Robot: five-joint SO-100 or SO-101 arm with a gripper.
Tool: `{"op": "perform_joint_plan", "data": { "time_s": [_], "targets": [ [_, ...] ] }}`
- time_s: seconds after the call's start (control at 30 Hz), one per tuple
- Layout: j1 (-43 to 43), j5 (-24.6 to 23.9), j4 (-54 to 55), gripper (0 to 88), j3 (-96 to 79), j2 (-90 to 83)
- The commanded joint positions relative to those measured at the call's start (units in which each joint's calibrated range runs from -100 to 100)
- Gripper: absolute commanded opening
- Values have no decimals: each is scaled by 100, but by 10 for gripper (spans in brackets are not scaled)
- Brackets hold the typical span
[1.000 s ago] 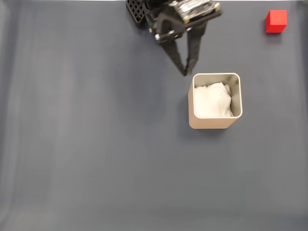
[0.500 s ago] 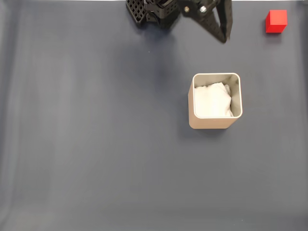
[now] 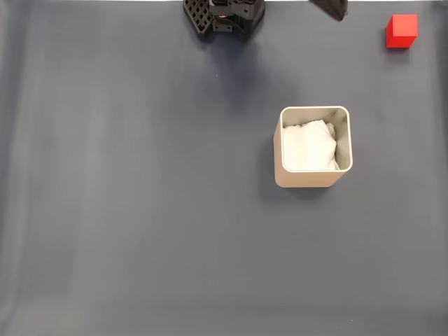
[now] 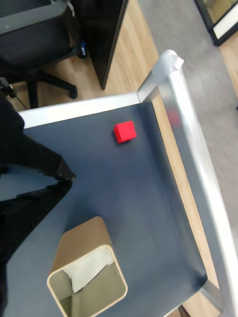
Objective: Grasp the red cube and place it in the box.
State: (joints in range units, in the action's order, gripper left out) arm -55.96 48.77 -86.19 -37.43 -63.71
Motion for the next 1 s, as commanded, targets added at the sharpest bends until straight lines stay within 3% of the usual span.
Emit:
{"op": "perform_joint_plan", "data": {
  "time_s": [0.0, 0.27, 0.47, 0.77, 0.97],
  "targets": [
    [-414, -132, -35, 27, 389, 231],
    [-1280, -518, -84, 35, 817, 1001],
    [-1444, -606, -191, 85, 1090, 1434],
    [-947, -63, -191, 177, 1154, 1555],
    [-592, 342, -166, 191, 1109, 1624]
  ]
}}
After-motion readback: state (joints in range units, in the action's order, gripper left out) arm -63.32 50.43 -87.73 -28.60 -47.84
